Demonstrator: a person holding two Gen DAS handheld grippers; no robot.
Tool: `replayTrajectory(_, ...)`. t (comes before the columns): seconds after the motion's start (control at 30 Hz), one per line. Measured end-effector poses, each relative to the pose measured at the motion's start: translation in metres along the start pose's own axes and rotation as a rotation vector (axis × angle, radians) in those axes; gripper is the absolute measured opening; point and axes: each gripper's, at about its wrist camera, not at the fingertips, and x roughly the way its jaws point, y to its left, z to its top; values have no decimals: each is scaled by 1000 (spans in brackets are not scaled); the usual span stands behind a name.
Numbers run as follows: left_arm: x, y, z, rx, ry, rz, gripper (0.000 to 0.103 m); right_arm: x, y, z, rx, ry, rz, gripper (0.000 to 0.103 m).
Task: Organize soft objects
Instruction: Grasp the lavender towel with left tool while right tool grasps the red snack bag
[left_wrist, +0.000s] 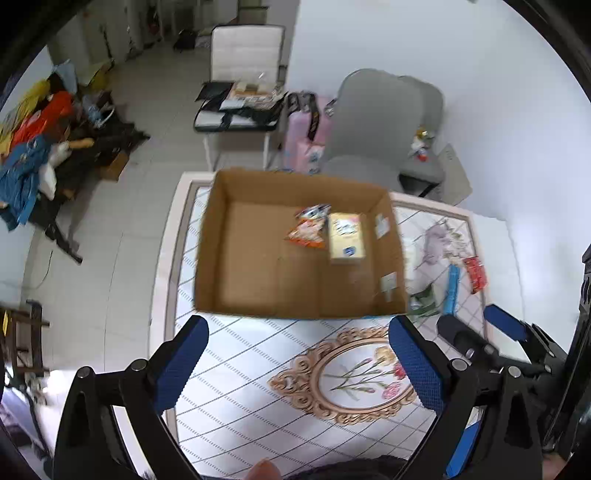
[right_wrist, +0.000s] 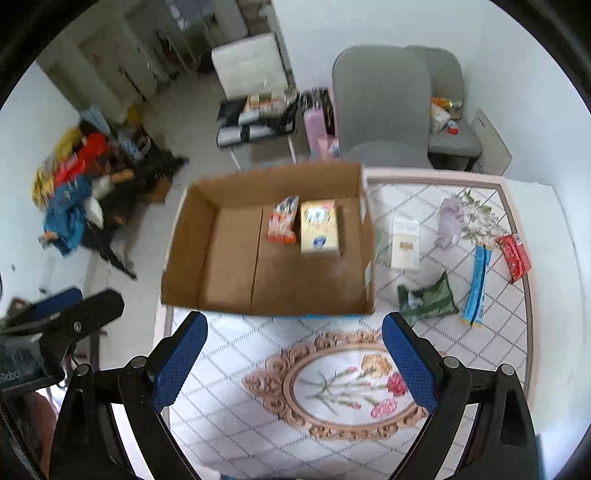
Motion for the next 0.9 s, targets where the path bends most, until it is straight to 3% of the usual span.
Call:
replayTrajectory(0.13, -2, -51, 9, 69, -36, -12, 100, -19, -54, 5, 10, -100, -81, 97)
replayTrajectory(0.33, 35, -148, 32, 176, 6, -80, 100, -5, -184, 8, 155, -12, -221, 97)
replayTrajectory(0.43, 73, -200, 47, 210, 63, -98, 100, 7, -255, 10, 227, 53, -290, 97)
replayTrajectory(0.53, 112, -245, 61, 236, 97, -74, 100, 24, -320, 18, 274, 117, -296, 97)
replayTrajectory(0.67, 186, -296, 79, 256, 204, -38, 100, 61, -391, 33, 272, 190, -284, 97)
replayTrajectory(0.8, 256, -330, 92, 283, 299, -25, 100, 112, -432, 50, 227, 277, -239, 97)
replayTrajectory(0.87, 296, -340, 97, 282, 357, -23, 95, 145, -445, 59, 180, 328, -229, 97)
replayTrajectory(0.9, 311, -344, 99, 281, 384, -29, 87, 158, -447, 62, 166, 347, -225, 97)
